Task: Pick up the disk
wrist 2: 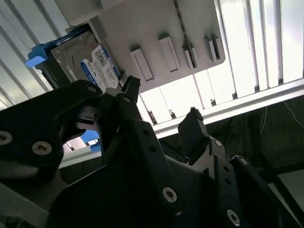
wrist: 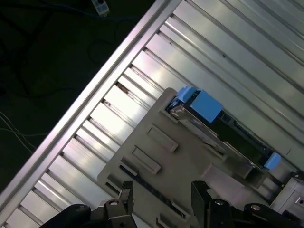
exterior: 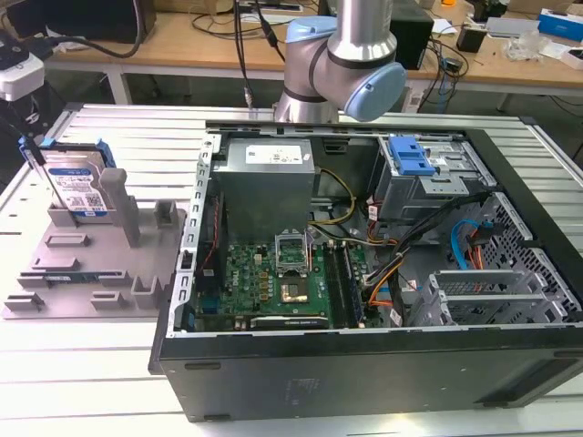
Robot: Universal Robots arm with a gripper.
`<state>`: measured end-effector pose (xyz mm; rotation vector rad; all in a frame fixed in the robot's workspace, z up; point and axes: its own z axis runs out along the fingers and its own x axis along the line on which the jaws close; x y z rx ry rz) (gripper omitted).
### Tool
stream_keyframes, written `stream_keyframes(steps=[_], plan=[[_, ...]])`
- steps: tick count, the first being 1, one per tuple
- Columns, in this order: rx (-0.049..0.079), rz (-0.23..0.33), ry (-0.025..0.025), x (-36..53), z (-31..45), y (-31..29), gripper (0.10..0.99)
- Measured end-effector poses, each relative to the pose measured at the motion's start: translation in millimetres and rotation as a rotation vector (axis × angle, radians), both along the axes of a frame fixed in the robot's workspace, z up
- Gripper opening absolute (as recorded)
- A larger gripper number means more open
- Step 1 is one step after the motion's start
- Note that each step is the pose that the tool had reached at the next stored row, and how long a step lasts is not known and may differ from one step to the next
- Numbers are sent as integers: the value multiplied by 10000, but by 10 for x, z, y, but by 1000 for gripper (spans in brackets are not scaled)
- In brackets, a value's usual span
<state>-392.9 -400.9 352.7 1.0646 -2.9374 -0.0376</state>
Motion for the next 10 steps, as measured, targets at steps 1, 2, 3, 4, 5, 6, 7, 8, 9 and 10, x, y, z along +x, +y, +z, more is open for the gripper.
stream_keyframes(steps=[1,2,3,4,5,6,7,8,9,10], plan=[[-15,211,1,0,0,0,604],[-33,424,2,0,0,0,604],[-56,713,1,0,0,0,604],[-72,991,1,0,-1,0,604],[-82,1204,0,0,-2,0,604],[-89,1377,0,0,-3,0,604],[-96,1628,-1,0,-4,0,604],[-98,1825,-1,0,-5,0,604],[-100,2075,-1,0,-6,0,604],[-101,2255,-3,0,-7,0,604]])
